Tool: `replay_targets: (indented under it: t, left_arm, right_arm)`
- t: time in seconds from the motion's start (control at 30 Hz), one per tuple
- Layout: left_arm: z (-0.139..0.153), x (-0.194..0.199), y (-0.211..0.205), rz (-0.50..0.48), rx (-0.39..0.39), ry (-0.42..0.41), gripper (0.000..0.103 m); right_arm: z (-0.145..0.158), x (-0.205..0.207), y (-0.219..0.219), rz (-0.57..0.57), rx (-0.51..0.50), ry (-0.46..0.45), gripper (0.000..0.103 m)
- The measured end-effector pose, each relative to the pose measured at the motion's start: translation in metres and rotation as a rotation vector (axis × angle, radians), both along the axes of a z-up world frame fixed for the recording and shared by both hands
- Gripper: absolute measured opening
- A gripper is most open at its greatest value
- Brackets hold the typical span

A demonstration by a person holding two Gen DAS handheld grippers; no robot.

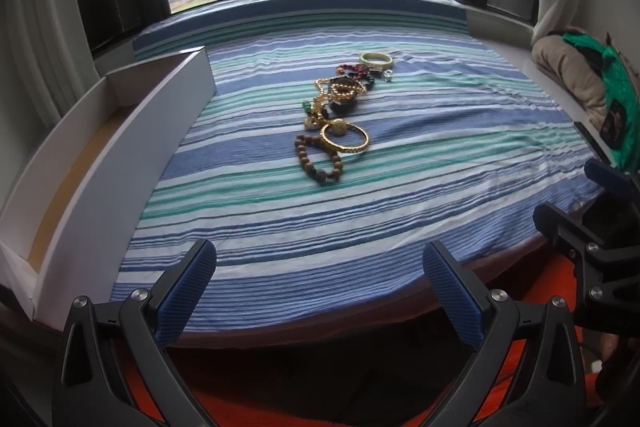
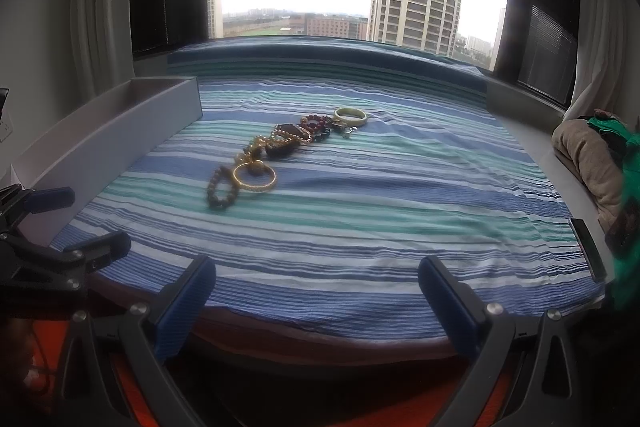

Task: Organize jewelry

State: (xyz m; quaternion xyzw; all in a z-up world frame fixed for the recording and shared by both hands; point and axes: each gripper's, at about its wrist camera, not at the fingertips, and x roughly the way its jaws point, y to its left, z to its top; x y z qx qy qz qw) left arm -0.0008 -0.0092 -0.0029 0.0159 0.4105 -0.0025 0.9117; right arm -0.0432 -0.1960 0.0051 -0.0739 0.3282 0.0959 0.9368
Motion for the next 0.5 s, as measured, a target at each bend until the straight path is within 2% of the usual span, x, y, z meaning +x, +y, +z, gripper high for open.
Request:
replay_targets:
  t: [0.5]
  left_arm:
    - [-0.0024, -0.0016, -0.0001, -0.002, -0.002, 0.011, 0.103]
  right_arm:
    - [0.0001, -0.0007, 0.0052, 0.003, -0.003, -0.002, 0.103]
